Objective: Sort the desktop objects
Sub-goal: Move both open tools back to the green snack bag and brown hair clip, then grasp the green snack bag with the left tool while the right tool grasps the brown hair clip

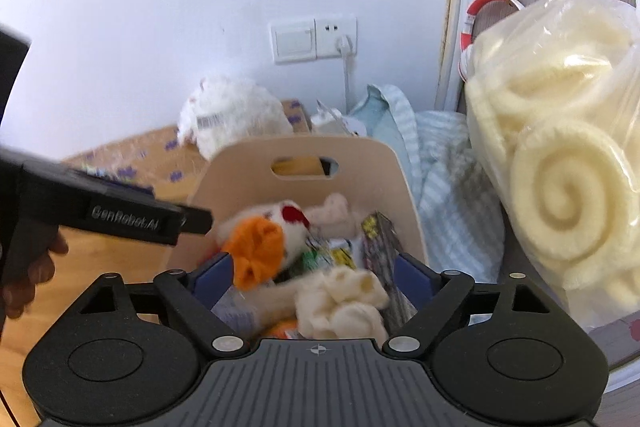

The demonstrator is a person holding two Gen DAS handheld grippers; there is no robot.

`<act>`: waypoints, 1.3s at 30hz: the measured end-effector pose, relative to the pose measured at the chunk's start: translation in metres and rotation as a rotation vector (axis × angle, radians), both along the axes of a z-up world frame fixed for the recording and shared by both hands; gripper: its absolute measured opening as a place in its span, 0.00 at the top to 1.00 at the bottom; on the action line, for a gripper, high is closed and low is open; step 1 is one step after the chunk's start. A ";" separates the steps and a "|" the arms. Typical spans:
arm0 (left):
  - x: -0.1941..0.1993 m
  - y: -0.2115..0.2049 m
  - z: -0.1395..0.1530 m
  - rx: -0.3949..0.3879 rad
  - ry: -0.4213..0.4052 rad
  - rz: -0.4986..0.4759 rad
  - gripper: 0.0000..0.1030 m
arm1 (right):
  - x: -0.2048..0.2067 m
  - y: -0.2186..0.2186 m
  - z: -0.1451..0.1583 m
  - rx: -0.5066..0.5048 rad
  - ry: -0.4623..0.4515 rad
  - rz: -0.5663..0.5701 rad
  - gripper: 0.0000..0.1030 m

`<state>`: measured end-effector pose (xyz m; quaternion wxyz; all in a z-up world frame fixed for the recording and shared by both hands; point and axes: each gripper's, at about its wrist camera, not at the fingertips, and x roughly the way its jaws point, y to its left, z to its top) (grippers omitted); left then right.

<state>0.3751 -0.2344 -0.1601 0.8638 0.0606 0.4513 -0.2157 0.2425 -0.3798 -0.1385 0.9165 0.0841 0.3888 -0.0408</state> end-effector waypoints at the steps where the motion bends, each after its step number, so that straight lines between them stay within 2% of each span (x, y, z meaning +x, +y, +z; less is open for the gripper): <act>1: 0.002 0.009 0.001 0.000 -0.003 0.019 0.32 | 0.004 0.003 0.002 0.013 -0.007 -0.002 0.12; 5: 0.013 0.052 0.003 -0.018 0.013 0.118 0.30 | 0.023 0.025 0.006 0.057 -0.020 0.006 0.07; 8: 0.020 0.085 0.004 0.000 0.005 0.179 0.29 | 0.040 0.047 0.007 0.075 -0.026 0.030 0.05; 15: 0.041 0.158 -0.001 0.037 0.024 0.287 0.28 | 0.091 0.106 0.000 0.035 -0.018 0.136 0.00; 20: 0.060 0.195 -0.011 0.058 0.040 0.333 0.28 | 0.132 0.143 -0.018 0.007 -0.009 0.211 0.00; 25: 0.081 0.217 -0.028 0.093 0.061 0.348 0.28 | 0.169 0.170 -0.046 -0.001 0.044 0.284 0.00; 31: 0.105 0.234 -0.052 0.096 0.095 0.360 0.28 | 0.200 0.200 -0.080 -0.084 0.105 0.383 0.00; 33: 0.111 0.239 -0.061 0.083 0.112 0.365 0.28 | 0.209 0.209 -0.089 -0.117 0.124 0.432 0.00; 39: 0.127 0.241 -0.074 -0.019 0.132 0.349 0.27 | 0.232 0.226 -0.114 -0.205 0.164 0.529 0.00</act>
